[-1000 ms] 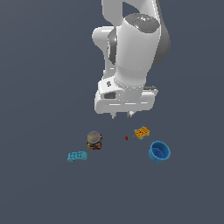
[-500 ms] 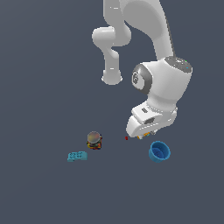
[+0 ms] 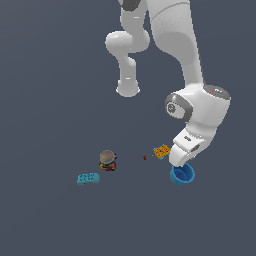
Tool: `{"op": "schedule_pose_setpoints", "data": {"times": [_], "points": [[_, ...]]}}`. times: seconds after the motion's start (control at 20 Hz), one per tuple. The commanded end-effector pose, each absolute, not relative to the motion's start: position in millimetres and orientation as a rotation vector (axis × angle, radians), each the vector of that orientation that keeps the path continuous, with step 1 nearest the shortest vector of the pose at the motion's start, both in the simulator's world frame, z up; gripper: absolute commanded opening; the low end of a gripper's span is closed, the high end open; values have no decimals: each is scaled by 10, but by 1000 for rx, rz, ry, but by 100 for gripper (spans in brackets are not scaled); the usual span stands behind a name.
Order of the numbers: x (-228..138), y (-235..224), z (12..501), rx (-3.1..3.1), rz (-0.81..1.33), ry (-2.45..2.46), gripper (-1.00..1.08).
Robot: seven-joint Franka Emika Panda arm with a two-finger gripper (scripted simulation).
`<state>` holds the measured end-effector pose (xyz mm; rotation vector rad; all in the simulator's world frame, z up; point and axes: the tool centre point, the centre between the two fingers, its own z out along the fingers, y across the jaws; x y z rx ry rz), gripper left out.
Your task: Pick up a designated object from a clutter of objects.
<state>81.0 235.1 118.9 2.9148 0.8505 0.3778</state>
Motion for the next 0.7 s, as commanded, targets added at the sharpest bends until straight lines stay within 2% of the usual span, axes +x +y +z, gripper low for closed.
{"op": "schedule_pose_setpoints", "data": {"times": [0.0,0.65], "points": [[795,2482,1103,2908,398,889,28],[799,2594,919,2903,410,922,28]]}}
